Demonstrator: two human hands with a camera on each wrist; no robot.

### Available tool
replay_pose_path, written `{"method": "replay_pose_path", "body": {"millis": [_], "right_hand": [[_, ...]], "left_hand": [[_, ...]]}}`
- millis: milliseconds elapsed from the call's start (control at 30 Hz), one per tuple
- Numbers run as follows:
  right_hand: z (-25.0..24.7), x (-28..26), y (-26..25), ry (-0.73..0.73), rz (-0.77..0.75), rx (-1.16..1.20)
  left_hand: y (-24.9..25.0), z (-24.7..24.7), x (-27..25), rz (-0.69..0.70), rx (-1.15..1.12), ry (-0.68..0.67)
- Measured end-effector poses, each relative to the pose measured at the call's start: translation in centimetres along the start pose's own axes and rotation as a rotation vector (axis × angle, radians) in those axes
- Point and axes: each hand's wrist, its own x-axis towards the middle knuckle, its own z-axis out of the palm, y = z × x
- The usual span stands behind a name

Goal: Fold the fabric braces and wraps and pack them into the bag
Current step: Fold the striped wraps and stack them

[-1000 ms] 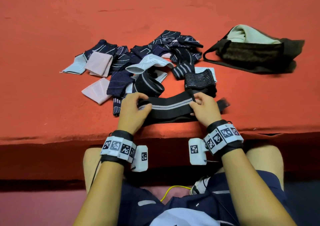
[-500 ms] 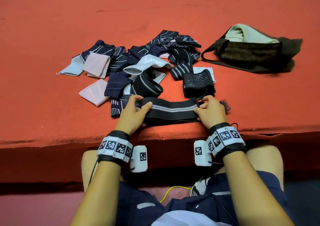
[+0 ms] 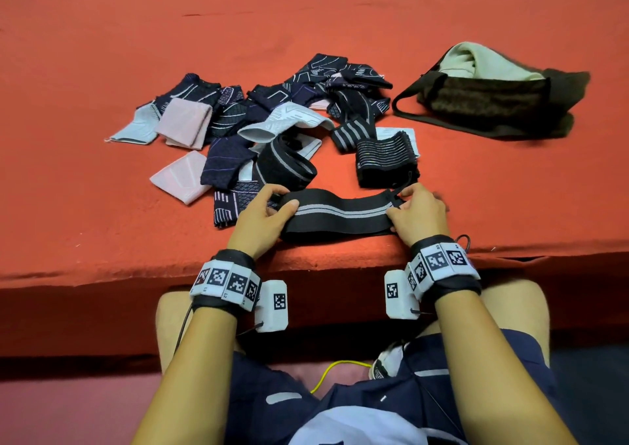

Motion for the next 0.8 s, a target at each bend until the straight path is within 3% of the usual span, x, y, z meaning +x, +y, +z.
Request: {"method": "replay_pose_path", "body": {"millis": [267, 800], "right_hand": [[-1.1, -0.8, 0.2, 0.047, -0.042, -0.188], [-0.7, -0.7, 0.0, 0.055, -0.059, -0.153]], "left_hand": [[-0.7, 0.2, -0.5, 0.010, 0.103, 0.114], [-1.1, 0.4, -0.7, 0.014, 0.205, 0.188]]}}
